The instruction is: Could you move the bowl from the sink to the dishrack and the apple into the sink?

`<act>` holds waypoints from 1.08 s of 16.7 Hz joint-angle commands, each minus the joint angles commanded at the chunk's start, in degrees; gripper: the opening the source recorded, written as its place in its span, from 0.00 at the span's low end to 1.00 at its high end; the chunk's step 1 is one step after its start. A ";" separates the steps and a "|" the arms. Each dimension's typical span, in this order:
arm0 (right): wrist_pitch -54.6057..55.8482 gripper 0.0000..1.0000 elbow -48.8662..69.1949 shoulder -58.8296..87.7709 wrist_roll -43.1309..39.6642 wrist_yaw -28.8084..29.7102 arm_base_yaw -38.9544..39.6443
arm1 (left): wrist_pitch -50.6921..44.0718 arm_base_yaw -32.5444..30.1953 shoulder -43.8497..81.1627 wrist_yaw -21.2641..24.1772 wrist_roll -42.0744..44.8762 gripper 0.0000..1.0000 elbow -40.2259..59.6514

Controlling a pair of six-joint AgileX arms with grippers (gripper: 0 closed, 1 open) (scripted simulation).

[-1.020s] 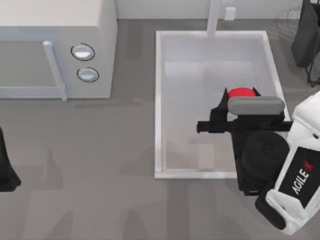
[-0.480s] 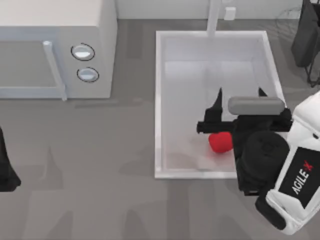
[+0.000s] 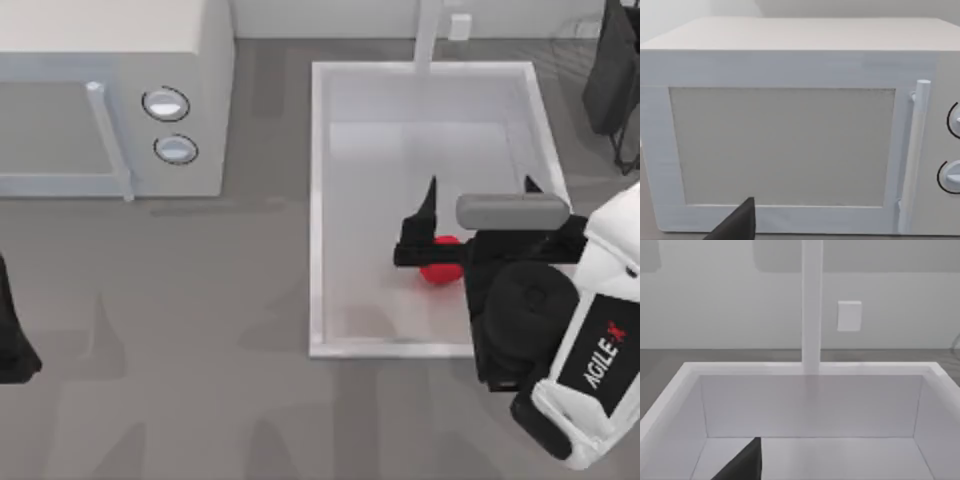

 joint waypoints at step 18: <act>-57.78 1.00 -20.39 -79.72 3.41 -18.74 -25.51 | 0.00 0.00 0.00 0.00 0.00 1.00 0.00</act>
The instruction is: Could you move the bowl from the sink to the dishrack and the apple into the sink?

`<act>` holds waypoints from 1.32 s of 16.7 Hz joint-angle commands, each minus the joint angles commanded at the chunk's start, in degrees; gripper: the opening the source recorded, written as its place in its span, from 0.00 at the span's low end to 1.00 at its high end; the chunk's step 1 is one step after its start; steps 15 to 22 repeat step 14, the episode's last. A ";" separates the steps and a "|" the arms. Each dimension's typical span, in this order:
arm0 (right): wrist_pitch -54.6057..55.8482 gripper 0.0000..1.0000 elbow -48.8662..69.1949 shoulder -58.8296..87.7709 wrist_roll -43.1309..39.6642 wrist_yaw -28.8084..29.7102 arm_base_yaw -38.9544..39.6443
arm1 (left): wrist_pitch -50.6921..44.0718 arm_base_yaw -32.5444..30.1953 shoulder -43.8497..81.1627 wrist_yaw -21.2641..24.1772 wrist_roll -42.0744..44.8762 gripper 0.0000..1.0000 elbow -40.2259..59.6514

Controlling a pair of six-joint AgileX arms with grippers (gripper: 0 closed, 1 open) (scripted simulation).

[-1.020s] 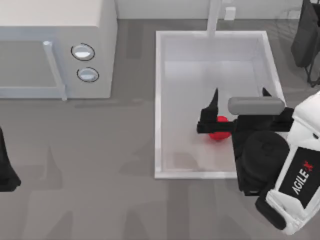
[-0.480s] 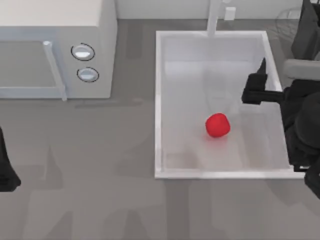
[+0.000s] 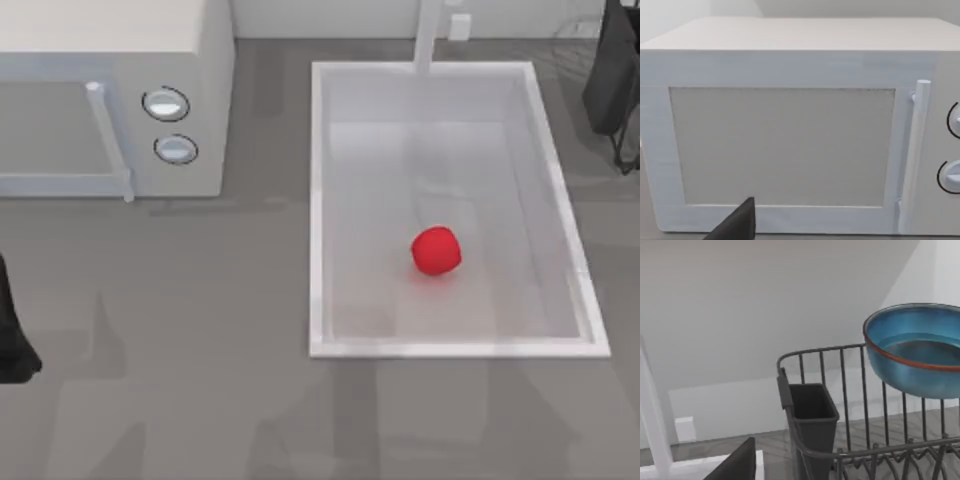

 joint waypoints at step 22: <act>-34.62 1.00 -14.52 -48.11 -4.34 -20.50 -11.68 | 0.00 0.00 0.00 0.00 0.00 1.00 0.00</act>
